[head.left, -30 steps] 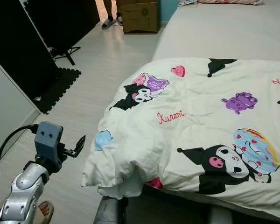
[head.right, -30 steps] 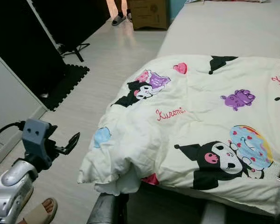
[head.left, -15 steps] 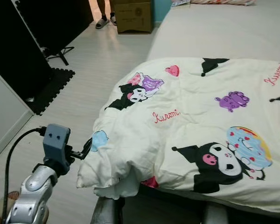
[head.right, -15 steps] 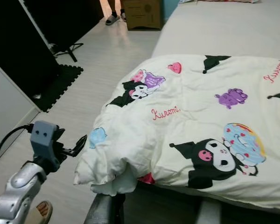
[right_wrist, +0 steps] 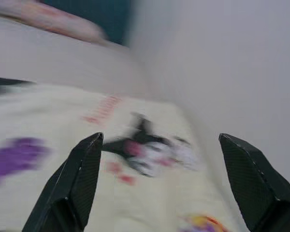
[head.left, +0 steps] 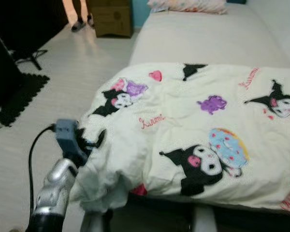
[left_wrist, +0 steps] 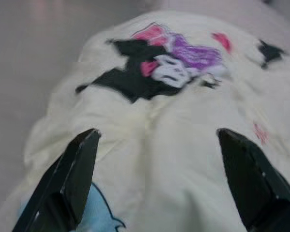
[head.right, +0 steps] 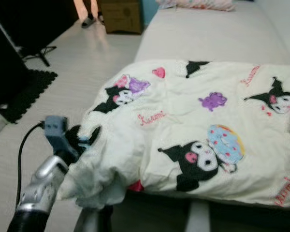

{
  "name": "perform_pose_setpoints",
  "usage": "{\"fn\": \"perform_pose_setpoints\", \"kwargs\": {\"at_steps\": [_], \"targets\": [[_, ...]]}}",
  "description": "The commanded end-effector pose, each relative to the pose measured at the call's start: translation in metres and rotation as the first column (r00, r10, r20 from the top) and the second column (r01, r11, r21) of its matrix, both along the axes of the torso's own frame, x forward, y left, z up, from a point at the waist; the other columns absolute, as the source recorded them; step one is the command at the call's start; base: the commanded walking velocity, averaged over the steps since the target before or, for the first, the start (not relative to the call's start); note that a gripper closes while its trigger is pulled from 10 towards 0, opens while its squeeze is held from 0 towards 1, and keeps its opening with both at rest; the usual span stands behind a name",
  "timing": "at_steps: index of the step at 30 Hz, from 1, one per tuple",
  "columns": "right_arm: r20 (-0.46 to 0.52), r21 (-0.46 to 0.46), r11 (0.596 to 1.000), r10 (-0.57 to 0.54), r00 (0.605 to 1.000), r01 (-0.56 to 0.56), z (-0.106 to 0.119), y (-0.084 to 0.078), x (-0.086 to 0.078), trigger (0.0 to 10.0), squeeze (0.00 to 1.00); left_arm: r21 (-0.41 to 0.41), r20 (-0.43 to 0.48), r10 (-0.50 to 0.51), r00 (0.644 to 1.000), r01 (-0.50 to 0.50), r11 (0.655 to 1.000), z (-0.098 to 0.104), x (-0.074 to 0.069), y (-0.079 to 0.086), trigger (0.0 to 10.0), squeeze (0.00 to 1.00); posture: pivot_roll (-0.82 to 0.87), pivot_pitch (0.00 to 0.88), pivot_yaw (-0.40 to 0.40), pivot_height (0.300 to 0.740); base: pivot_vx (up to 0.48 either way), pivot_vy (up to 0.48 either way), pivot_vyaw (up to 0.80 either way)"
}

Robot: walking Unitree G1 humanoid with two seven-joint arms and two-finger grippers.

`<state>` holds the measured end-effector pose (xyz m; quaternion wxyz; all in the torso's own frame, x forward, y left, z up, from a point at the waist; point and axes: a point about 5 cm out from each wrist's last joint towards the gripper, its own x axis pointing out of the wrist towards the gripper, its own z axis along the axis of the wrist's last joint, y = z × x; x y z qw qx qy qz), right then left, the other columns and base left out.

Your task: Clean up the room

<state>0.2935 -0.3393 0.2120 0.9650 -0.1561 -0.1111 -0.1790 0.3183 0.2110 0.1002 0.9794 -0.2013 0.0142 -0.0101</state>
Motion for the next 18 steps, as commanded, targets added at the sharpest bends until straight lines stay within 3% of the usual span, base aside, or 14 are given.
{"fn": "perform_pose_setpoints", "kwargs": {"at_steps": [1,4,5,7,11,16,18], "targets": [[-0.041,0.024,0.998,0.051,0.998,-0.050,-0.007,0.007,0.002,10.0,0.00,-0.051,-0.088,0.071,0.994,-0.076,0.996,-0.025,-0.010,0.011,10.0,0.00,0.04,0.129,-0.032,0.522,0.000,0.000,0.00],[-0.110,0.019,0.996,0.094,0.990,-0.092,-0.019,0.020,0.002,10.0,0.00,-0.160,-0.242,0.218,0.945,-0.261,0.952,-0.063,-0.029,0.033,10.0,0.00,0.02,0.122,-0.048,0.522,0.000,0.000,0.00],[-0.110,0.019,0.996,0.094,0.990,-0.092,-0.019,0.020,0.002,10.0,0.00,-0.160,-0.242,0.218,0.945,-0.261,0.952,-0.063,-0.029,0.033,10.0,0.00,0.02,0.122,-0.048,0.522,0.000,0.000,0.00],[-0.137,0.025,0.994,0.110,0.984,-0.108,-0.025,0.026,0.000,10.0,0.00,-0.245,-0.303,0.253,0.919,-0.332,0.911,-0.078,-0.038,0.038,10.0,0.00,0.02,0.124,-0.052,0.522,0.000,0.000,0.00],[-0.152,0.025,0.992,0.123,0.981,-0.120,-0.029,0.032,0.001,10.0,0.00,-0.293,-0.326,0.245,0.913,-0.344,0.892,-0.085,-0.043,0.037,10.0,0.00,0.01,0.123,-0.056,0.522,0.000,0.000,0.00],[-0.202,0.030,0.985,0.172,0.964,-0.170,-0.040,0.050,0.000,10.0,0.00,-0.406,-0.335,0.219,0.916,-0.350,0.844,-0.099,-0.052,0.033,10.0,0.00,-0.01,0.128,-0.064,0.522,0.000,0.000,0.00],[-0.238,0.038,0.976,0.218,0.947,-0.215,-0.048,0.066,-0.003,10.0,0.00,-0.503,-0.289,0.186,0.939,-0.314,0.805,-0.100,-0.050,0.027,10.0,0.00,-0.02,0.126,-0.073,0.522,0.000,0.000,0.00]]}}
